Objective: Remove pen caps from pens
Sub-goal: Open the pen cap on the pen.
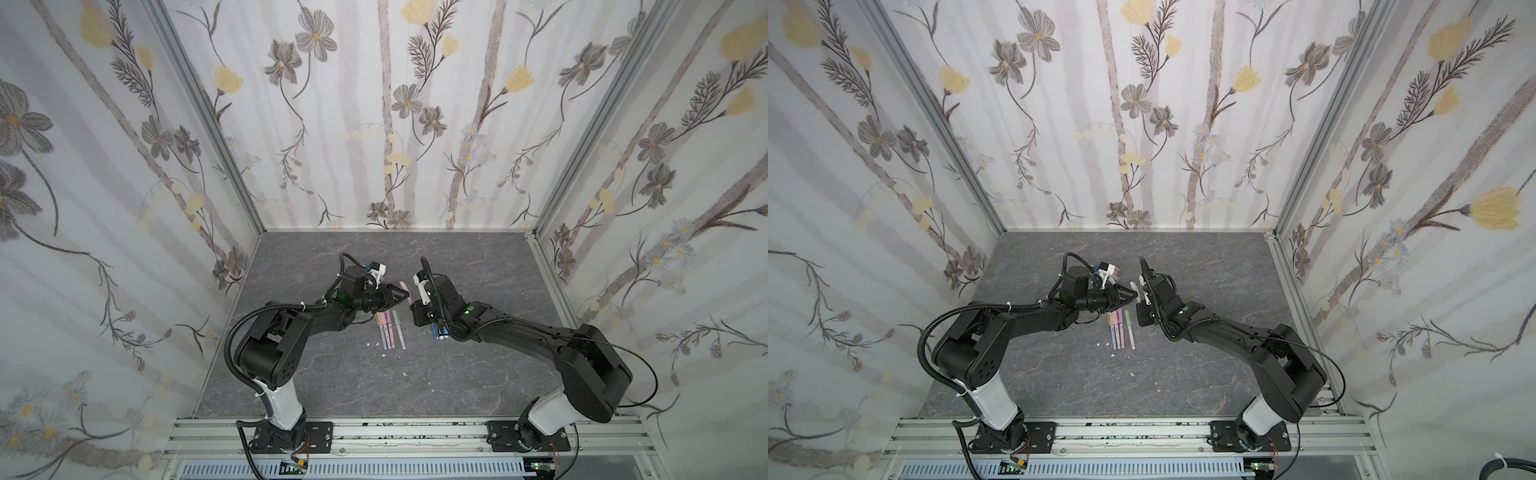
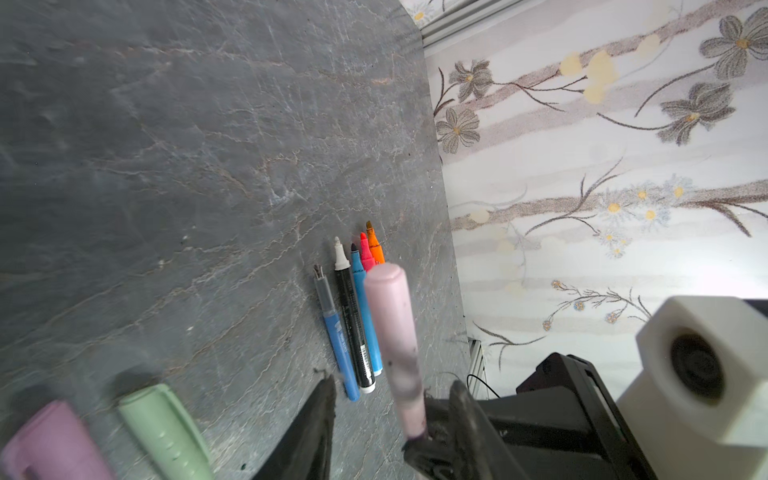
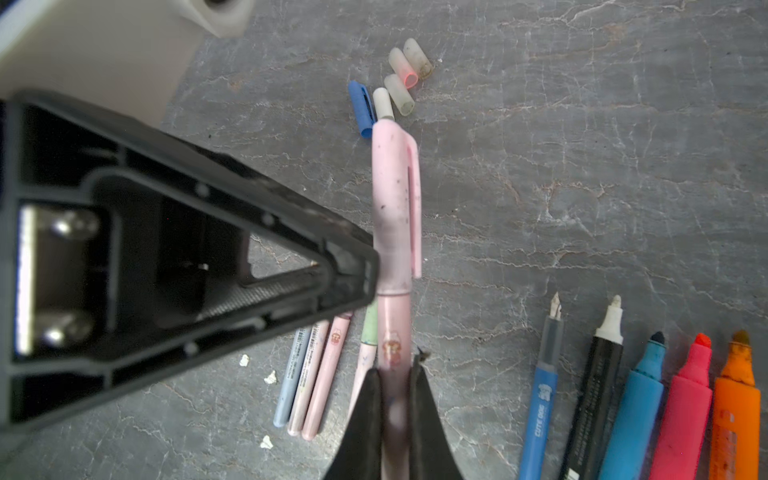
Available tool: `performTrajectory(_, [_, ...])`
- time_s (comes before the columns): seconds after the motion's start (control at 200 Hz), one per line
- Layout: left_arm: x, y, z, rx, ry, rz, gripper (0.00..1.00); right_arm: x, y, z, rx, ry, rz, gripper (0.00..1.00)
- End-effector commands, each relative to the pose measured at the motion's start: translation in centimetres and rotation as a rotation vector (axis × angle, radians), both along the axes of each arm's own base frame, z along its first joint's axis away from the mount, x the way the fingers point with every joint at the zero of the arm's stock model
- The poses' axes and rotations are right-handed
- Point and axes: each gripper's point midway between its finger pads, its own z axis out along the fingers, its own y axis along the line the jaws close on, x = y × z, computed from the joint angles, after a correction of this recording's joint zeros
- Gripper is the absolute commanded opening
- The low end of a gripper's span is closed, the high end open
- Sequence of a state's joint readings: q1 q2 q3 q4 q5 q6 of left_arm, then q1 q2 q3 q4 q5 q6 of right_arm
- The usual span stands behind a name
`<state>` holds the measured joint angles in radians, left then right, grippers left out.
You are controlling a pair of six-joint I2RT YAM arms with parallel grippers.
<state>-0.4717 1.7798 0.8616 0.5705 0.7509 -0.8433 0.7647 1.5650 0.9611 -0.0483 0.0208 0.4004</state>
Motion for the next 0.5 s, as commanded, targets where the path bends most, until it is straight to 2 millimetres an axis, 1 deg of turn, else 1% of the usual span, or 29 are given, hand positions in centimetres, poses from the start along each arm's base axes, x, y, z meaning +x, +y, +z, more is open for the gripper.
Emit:
performTrajectory(0.0, [1.1,-0.6,0.9,-0.022,-0.035,0.021,0.44,0.4,1.0,0.9,0.040,-0.018,0.014,0.05])
performTrajectory(0.13, [1.8,-0.8,0.7,-0.010,-0.040,0.031,0.43,0.3,1.0,0.5,0.036,-0.006,0.020,0.05])
performTrajectory(0.265, [2.5,-0.6,0.3,0.040,-0.052,0.045,0.41,0.1,0.9,-0.1,0.031,0.002,0.021,0.05])
performTrajectory(0.495, [2.5,-0.8,0.4,0.030,-0.052,0.037,0.30,0.1,0.8,-0.3,0.032,0.004,0.016,0.05])
